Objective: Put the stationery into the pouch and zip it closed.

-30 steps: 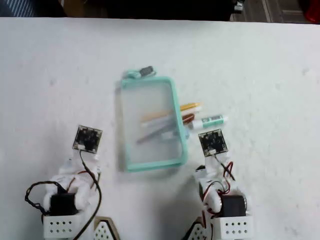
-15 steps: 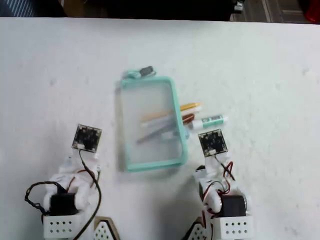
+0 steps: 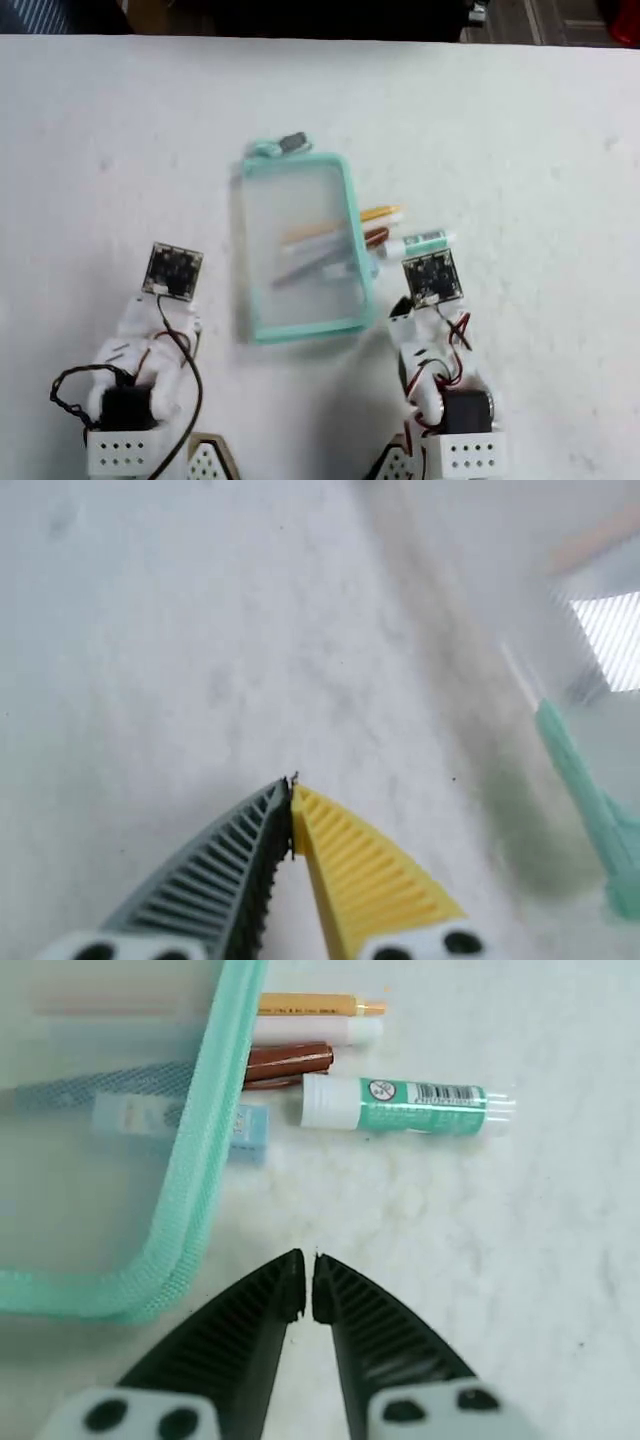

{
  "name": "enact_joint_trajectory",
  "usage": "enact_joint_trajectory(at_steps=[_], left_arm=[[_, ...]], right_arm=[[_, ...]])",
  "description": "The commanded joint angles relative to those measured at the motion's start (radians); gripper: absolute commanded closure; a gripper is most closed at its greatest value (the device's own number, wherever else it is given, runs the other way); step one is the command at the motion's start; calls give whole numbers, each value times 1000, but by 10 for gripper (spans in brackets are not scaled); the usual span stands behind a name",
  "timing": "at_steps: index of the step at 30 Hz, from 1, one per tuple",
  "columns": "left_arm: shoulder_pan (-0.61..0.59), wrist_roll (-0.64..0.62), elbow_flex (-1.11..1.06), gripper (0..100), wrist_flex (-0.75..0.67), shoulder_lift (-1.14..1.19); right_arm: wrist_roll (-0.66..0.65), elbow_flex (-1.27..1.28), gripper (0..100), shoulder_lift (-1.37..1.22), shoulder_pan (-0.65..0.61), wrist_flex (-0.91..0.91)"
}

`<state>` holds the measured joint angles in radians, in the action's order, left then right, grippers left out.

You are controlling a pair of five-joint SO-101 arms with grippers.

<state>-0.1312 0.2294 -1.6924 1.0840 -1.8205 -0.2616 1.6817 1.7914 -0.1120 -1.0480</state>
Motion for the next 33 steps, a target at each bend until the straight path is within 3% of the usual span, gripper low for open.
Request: enact_joint_trajectory(at_steps=[1, 7, 13, 18, 28, 33], left_arm=[[13, -9, 57, 976, 12, -8], [87, 26, 78, 976, -112, -8], [302, 35, 203, 976, -74, -10], [400, 35, 307, 976, -226, -8], [390, 31, 316, 976, -299, -7], [297, 25, 242, 976, -331, -7]], right_arm=[[-14, 9, 983, 7, -1, -31], [-14, 9, 983, 7, -1, -50], [-14, 9, 983, 7, 61, -47], [-14, 9, 983, 8, 71, -45], [-14, 9, 983, 8, 74, -50], [-14, 9, 983, 8, 74, -50]])
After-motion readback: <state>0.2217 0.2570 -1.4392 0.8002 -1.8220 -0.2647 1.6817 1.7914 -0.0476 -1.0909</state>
